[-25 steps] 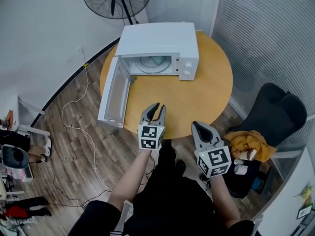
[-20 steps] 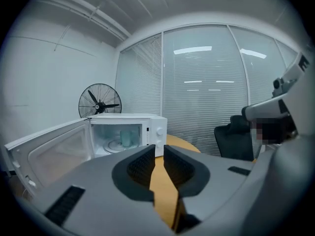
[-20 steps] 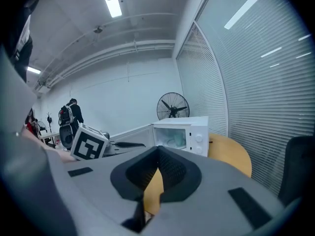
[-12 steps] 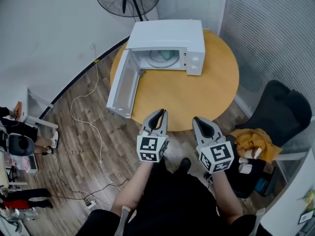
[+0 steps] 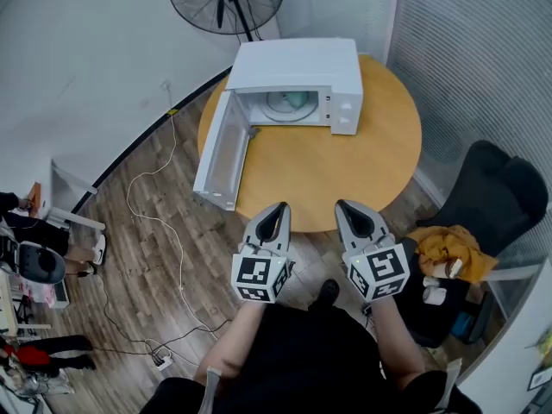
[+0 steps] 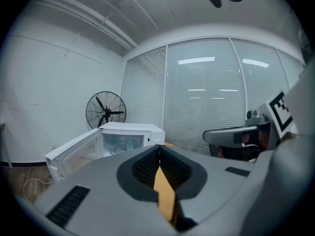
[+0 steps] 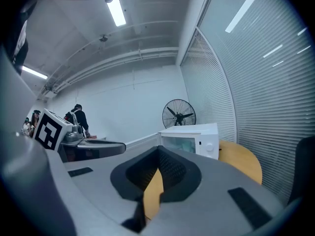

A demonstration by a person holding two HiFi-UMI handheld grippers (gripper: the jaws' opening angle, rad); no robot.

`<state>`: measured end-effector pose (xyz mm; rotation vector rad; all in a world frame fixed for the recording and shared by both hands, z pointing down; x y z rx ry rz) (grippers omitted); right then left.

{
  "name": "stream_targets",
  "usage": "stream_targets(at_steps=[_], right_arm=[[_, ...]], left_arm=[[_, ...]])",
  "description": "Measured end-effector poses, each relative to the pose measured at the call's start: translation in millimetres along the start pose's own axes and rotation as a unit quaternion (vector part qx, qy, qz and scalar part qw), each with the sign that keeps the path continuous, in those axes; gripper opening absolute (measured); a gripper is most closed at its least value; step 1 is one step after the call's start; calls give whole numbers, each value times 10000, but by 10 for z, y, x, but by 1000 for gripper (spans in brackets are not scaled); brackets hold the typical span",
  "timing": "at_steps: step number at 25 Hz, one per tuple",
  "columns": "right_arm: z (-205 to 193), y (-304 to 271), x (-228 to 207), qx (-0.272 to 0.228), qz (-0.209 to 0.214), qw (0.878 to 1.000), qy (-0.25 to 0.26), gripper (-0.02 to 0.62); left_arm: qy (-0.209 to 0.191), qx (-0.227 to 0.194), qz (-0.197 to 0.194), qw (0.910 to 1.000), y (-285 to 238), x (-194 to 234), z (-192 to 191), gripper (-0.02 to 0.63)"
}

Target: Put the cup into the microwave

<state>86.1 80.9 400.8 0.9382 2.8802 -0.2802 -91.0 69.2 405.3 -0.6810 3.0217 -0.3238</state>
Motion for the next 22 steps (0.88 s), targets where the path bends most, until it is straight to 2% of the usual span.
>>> stream_targets(at_steps=[12, 22], right_arm=[[-20, -121, 267, 100, -143, 9997, 198, 9], [-34, -142, 265, 156, -129, 9996, 188, 9]], left_arm=[[-50, 37, -303, 9995, 123, 146, 55, -3], [-63, -28, -255, 9997, 118, 221, 88, -3]])
Point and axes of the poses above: the fingertips, and each gripper's own axes: y backward along the fingers, x to its left, z out of its top, the point moved 7 cm from there along y, backward along the fingers, and after that the axes turned 4 degrees about z, right-handed, at the moved point
